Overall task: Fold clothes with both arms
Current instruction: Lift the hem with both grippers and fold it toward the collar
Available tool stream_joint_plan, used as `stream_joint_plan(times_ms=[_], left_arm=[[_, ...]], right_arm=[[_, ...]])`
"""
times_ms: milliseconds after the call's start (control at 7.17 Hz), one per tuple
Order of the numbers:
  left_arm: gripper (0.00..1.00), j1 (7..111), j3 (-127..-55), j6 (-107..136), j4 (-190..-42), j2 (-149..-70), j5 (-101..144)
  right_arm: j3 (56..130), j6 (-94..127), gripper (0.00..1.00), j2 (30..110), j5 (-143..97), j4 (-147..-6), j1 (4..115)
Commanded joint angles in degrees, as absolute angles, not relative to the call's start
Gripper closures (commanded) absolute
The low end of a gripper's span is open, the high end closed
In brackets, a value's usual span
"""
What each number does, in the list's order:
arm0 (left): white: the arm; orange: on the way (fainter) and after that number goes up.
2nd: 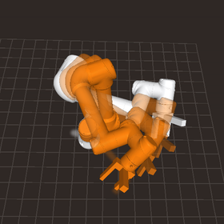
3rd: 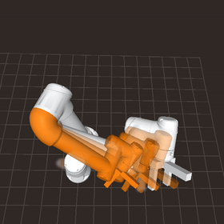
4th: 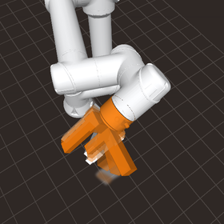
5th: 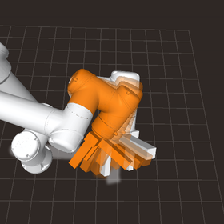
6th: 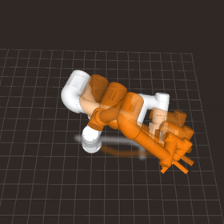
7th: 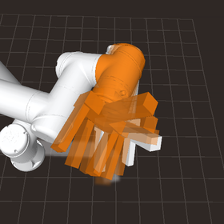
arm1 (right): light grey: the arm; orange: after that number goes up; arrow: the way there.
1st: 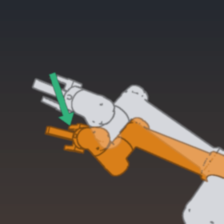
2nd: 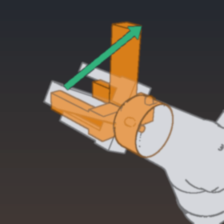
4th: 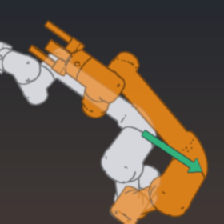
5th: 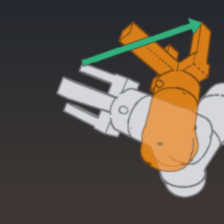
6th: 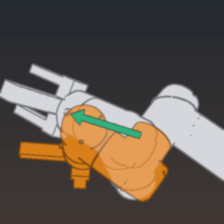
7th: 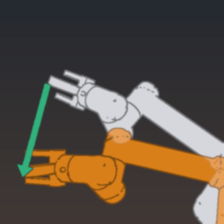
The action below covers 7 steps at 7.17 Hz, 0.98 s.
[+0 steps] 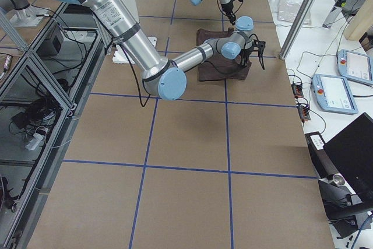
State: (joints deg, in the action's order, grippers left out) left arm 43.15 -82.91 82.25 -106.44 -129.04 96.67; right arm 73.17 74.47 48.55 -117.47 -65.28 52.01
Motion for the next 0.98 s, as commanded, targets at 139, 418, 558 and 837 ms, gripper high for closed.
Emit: stream_joint_plan(times_ms=[139,418,558,837], left_arm=[[0.0,43.4,-83.3,81.9,-106.3,-129.4,97.1],[0.0,43.4,-85.1,81.9,-105.0,-130.1,97.2],[0.0,43.4,-86.5,82.0,-103.6,-130.2,97.2],[0.0,43.3,-88.1,82.1,-102.3,-130.0,97.2]], right_arm=[[74.5,75.1,0.0,49.9,-120.1,-63.4,51.9],[86.9,75.4,0.0,60.9,-118.1,-63.5,45.6],[92.7,75.8,0.0,66.6,-113.8,-64.0,40.9],[94.4,75.9,0.01,69.9,-111.5,-64.2,36.6]])
